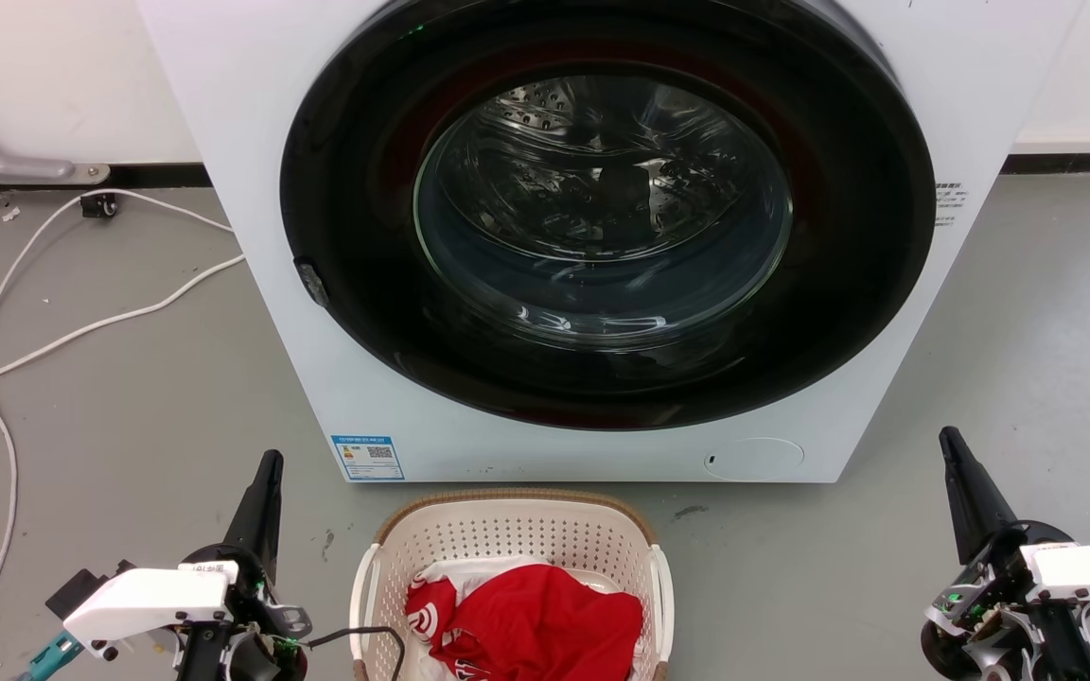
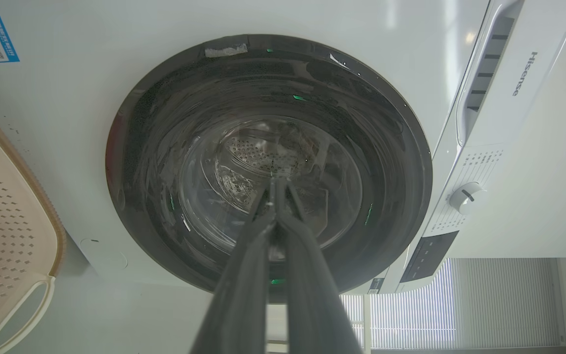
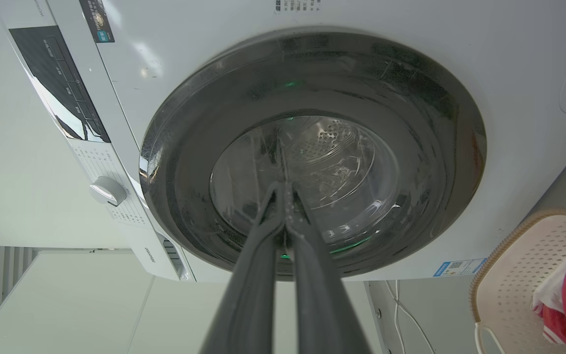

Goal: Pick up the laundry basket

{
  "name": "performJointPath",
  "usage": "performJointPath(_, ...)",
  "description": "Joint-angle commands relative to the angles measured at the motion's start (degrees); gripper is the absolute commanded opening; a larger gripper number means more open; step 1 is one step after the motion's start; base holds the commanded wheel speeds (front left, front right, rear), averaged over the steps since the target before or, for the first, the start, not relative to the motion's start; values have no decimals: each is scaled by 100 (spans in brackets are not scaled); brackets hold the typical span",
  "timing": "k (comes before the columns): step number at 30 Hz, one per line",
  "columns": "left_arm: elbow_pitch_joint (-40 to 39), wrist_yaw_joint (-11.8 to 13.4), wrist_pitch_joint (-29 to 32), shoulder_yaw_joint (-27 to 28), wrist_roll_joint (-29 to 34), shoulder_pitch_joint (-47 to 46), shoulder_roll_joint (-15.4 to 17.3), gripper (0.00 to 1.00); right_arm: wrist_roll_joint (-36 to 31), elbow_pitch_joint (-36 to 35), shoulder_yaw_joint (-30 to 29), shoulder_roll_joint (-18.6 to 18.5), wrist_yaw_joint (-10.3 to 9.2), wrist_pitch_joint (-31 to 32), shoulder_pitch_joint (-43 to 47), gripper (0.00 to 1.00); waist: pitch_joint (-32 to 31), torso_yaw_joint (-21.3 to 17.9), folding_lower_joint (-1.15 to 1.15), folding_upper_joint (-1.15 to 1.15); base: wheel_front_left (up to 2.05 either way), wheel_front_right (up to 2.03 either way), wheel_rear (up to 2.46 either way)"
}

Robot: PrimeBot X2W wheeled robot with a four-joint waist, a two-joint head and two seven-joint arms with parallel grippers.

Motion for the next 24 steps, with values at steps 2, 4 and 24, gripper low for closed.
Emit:
performJointPath(2,7,-17,9,25,19,-61,-4,0,-4,5,-9,23,2,10,-63,0,0,0,0,0,0,0,0)
performJointPath(4,7,-17,9,26,20,-61,-4,0,-4,5,-8,23,2,10,-64,0,0,0,0,0,0,0,0)
performJointPath(24,-81,2,-410,-323,450,-103,-10,100,-339,-134,226,-39,0,-407,76,100,-3,4,0,0,0,0,0)
